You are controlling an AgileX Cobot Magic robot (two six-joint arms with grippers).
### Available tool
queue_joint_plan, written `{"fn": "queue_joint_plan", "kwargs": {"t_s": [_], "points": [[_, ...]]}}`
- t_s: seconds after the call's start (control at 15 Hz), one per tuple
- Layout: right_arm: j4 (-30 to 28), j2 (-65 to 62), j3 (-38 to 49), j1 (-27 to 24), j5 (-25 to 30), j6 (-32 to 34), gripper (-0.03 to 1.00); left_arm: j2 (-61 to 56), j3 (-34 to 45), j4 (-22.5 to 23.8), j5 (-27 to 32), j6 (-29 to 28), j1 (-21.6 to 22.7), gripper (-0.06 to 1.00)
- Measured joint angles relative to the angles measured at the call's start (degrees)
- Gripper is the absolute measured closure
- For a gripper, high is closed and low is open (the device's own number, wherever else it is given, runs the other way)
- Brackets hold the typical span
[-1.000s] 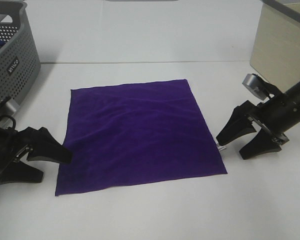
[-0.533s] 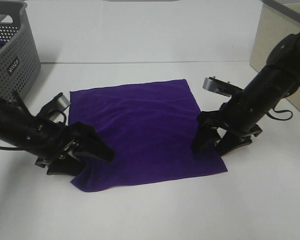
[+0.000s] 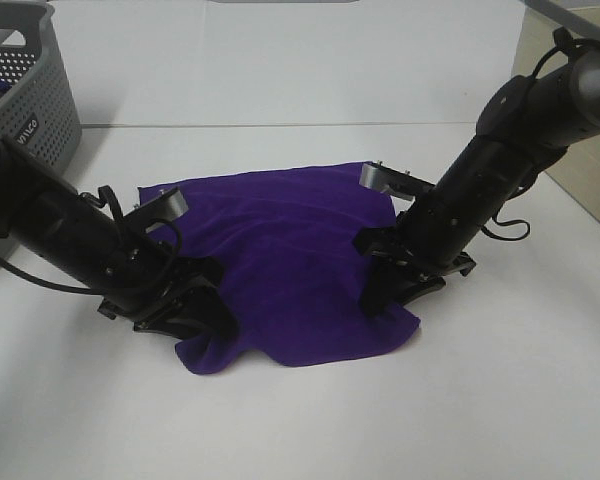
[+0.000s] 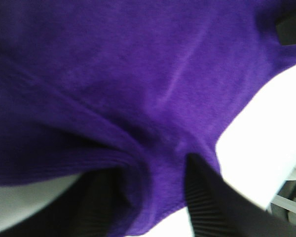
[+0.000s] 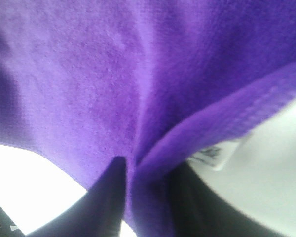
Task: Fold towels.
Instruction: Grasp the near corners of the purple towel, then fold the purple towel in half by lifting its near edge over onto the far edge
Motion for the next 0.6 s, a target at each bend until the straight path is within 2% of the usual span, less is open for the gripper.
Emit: {"fn": "queue_joint_plan", "kwargs": {"t_s": [0.07, 0.13, 0.2, 0.47, 0.6], "points": [[-0.1, 0.1, 0.0, 0.0, 0.0, 0.1, 0.76, 0.2, 0.0, -0.1, -0.4, 0.0, 0.0, 0.71], [-0.1, 0.4, 0.0, 0.0, 0.5, 0.1, 0.88, 0.3, 0.0, 0.0, -1.1, 0.0, 0.0, 0.85], [0.0, 0.5, 0.0, 0.1, 1.3, 0.1, 0.94, 0.4, 0.0, 0.0, -1.4, 0.2, 0.0, 0.92], [0.0, -0.8, 0.2, 0.2, 2.9, 0.1, 0.94, 0.7, -0.7, 0.9, 0.2, 3.3, 0.0, 0.94], [-1.9, -2.8, 0.9, 0.3, 1.7, 0.1, 0.94, 1.1, -1.9, 3.6, 3.4, 3.7, 0.0, 0.94]]}}
